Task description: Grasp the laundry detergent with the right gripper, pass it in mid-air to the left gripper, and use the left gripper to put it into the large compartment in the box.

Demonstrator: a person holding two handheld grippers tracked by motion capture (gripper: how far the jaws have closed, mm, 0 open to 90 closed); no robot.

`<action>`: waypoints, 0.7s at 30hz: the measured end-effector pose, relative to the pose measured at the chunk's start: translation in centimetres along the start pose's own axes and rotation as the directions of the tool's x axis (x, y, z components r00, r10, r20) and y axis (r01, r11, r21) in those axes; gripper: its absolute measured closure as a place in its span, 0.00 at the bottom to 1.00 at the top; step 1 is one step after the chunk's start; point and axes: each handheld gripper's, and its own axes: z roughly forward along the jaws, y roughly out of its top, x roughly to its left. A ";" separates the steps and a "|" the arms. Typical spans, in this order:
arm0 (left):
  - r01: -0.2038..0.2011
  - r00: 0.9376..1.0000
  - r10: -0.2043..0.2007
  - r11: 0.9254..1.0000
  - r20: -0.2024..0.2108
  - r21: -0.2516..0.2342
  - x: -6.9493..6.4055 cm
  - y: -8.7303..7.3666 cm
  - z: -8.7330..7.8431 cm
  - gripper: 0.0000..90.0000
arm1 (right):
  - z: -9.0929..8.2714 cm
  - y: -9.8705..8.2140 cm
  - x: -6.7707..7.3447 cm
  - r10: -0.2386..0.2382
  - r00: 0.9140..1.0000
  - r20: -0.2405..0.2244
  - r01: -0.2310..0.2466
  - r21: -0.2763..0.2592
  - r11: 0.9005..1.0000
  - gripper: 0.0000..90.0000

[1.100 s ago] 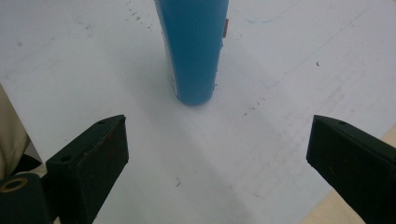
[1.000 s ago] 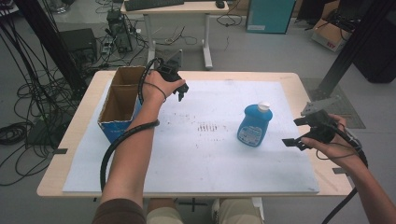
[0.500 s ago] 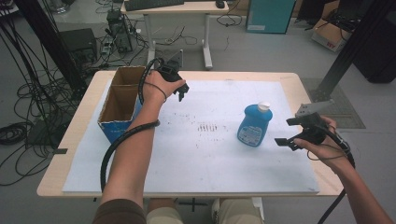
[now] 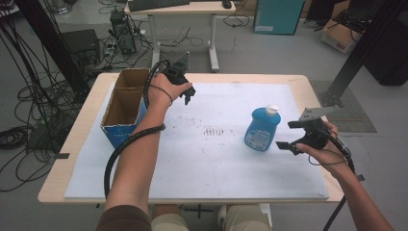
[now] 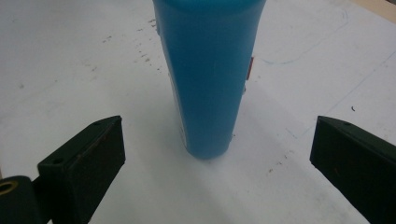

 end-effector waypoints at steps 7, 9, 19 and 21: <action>-0.001 1.000 0.001 1.000 -0.002 0.003 0.0 0.0 0.0 0.06 | 0.9 0.1 0.1 -0.012 1.000 -0.015 0.012 -0.037 0.999 0.03; -0.003 1.000 0.003 1.000 -0.003 0.002 0.0 0.0 0.0 0.06 | 1.1 0.0 0.0 -0.017 1.000 -0.018 0.016 -0.042 0.999 0.03; -0.003 1.000 0.003 1.000 -0.006 0.006 0.0 0.0 0.1 0.06 | 2.2 -0.1 -0.5 -0.008 0.999 -0.035 0.006 -0.073 0.997 0.03; -0.007 1.000 0.007 1.000 -0.007 0.006 0.0 0.0 0.1 0.06 | 2.4 0.0 -0.5 -0.012 0.999 -0.038 0.009 -0.080 0.997 0.03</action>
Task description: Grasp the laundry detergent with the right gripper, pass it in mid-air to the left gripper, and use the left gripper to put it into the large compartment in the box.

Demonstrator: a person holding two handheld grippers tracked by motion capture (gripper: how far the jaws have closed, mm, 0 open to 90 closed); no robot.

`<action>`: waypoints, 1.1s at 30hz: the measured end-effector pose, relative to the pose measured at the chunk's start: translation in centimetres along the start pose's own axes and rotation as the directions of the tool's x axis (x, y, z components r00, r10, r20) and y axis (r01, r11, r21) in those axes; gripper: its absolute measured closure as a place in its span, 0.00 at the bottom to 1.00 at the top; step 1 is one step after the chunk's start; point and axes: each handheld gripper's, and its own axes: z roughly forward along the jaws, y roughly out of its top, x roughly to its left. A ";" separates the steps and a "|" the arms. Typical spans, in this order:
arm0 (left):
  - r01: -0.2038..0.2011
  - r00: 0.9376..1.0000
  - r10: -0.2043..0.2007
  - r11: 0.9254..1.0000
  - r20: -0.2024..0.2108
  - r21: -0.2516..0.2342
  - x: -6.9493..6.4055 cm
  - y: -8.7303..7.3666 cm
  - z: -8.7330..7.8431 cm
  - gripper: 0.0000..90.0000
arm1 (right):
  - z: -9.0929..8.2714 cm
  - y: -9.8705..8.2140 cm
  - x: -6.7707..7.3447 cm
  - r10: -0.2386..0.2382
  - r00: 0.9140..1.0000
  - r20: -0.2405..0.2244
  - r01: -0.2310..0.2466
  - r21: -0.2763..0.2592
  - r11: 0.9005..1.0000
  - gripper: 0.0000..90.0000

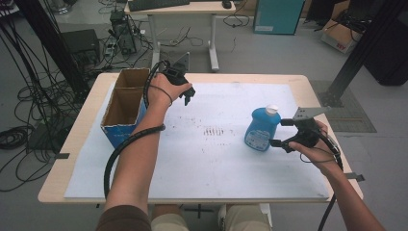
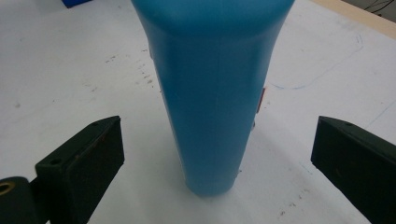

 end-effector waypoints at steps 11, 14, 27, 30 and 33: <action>0.000 1.000 0.000 1.000 0.007 0.004 -0.1 0.1 0.1 0.06 | 1.2 0.3 0.1 -0.014 1.000 -0.016 0.014 -0.012 1.000 0.03; 0.001 1.000 -0.001 1.000 0.003 0.003 -0.1 0.1 0.1 0.06 | 1.4 0.3 0.2 -0.016 1.000 -0.018 0.016 -0.013 1.000 0.03; -0.003 1.000 0.003 1.000 0.004 0.003 -0.1 0.1 0.0 0.06 | 2.2 0.3 0.4 -0.022 0.999 -0.031 0.021 -0.024 0.999 0.03; -0.003 1.000 0.003 1.000 0.003 0.003 -0.1 0.1 0.1 0.06 | 2.4 0.3 0.3 -0.027 0.999 -0.035 0.027 -0.027 0.999 0.03; -0.005 1.000 0.005 1.000 0.000 0.005 -0.1 0.0 0.1 0.06 | 2.5 0.3 0.4 -0.030 0.999 -0.035 0.028 -0.031 0.999 0.03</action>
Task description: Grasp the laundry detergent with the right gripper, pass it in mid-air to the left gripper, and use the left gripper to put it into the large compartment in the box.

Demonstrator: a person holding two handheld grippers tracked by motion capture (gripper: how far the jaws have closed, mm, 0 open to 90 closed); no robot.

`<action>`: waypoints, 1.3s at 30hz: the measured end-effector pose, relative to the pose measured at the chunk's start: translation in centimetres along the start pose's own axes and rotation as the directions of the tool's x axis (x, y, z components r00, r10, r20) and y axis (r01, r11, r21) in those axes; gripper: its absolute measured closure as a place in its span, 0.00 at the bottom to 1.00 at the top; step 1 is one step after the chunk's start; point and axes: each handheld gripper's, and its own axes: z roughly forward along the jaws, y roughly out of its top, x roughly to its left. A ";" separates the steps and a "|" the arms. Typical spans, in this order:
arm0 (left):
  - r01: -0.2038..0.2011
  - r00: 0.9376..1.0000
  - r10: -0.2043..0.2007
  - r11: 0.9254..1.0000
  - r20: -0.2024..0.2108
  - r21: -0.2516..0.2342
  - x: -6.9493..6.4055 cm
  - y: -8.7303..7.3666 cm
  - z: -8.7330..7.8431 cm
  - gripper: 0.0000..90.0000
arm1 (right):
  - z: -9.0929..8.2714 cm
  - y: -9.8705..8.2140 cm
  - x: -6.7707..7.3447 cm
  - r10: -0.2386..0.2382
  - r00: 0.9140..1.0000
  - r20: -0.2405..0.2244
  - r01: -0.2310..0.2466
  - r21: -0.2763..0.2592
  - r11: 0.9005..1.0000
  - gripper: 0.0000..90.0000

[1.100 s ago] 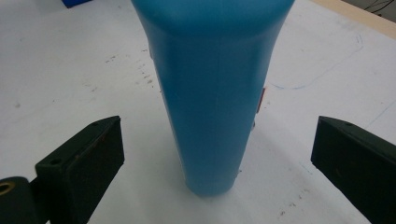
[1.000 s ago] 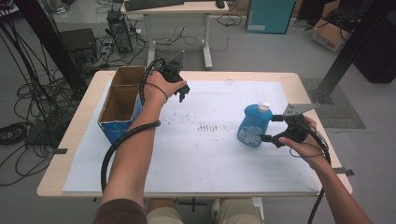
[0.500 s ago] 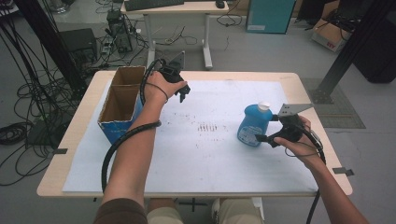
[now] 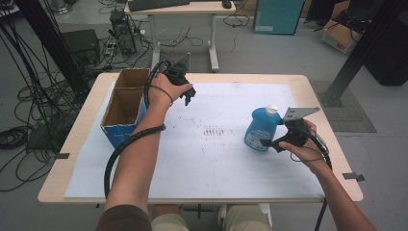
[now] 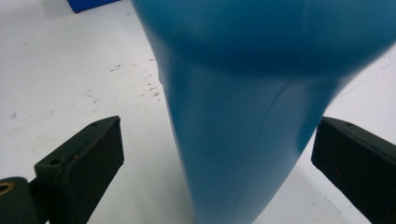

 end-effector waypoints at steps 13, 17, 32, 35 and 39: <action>0.001 1.000 -0.001 1.000 -0.002 -0.006 0.0 0.0 -0.2 0.06 | 0.5 -0.2 -0.1 0.000 1.000 0.004 0.000 -0.019 1.000 0.02; -0.002 1.000 0.002 1.000 0.002 -0.004 0.0 0.0 -0.2 0.06 | 0.6 -0.2 -0.2 0.000 1.000 0.005 0.000 -0.022 1.000 0.02; -0.003 1.000 0.003 1.000 -0.003 -0.006 0.1 0.0 -0.2 0.06 | 1.1 -0.3 -0.3 -0.006 1.000 0.010 0.006 -0.051 0.999 0.02; -0.002 1.000 0.002 1.000 -0.003 -0.007 0.1 0.0 -0.3 0.06 | 1.1 -0.3 -0.2 0.001 1.000 0.008 0.000 -0.051 0.999 0.02; -0.004 1.000 0.004 1.000 -0.004 -0.011 0.0 0.0 -0.3 0.06 | 1.2 -0.3 -0.3 -0.004 1.000 0.011 0.005 -0.057 0.998 0.02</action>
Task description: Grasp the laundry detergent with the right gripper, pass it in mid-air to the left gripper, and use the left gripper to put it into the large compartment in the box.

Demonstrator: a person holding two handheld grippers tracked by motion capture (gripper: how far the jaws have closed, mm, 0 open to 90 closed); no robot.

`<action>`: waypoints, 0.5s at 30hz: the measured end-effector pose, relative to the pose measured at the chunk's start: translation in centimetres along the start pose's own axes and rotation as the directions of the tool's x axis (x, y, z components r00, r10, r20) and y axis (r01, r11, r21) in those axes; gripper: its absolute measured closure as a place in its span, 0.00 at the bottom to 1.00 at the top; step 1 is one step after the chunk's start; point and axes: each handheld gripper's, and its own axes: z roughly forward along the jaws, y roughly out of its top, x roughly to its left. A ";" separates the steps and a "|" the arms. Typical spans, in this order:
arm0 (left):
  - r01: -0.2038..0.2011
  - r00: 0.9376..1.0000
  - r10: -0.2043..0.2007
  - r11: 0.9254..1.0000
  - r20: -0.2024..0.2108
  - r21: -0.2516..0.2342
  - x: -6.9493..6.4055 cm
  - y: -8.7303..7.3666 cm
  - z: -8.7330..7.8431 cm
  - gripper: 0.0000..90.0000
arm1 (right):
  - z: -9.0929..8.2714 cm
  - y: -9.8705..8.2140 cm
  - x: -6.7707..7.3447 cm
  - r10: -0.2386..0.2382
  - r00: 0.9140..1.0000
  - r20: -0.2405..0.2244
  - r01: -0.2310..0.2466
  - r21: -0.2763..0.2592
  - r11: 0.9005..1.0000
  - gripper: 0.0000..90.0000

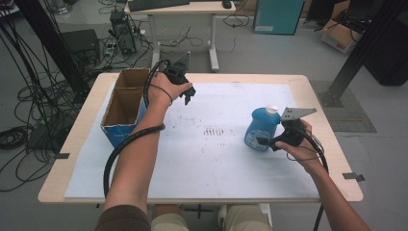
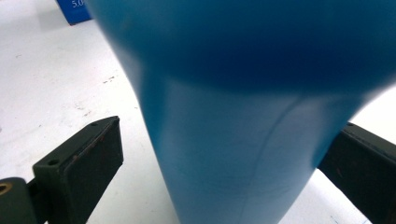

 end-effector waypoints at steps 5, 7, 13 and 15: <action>-0.002 1.000 0.002 1.000 0.000 0.004 0.0 0.0 0.0 0.06 | 0.0 0.0 0.1 0.006 1.000 -0.005 -0.006 0.004 1.000 0.02; -0.002 1.000 0.002 1.000 0.000 0.003 0.0 0.0 0.0 0.06 | 0.0 0.0 0.1 0.009 1.000 -0.004 -0.009 0.003 1.000 0.02; -0.002 1.000 0.002 1.000 -0.002 0.001 0.0 0.0 -0.1 0.06 | 0.1 0.0 0.1 0.003 1.000 -0.004 -0.003 0.001 1.000 0.02; -0.002 1.000 0.002 1.000 -0.002 0.001 0.0 0.0 -0.1 0.06 | 0.1 0.0 0.0 -0.011 1.000 -0.001 0.011 -0.006 1.000 0.02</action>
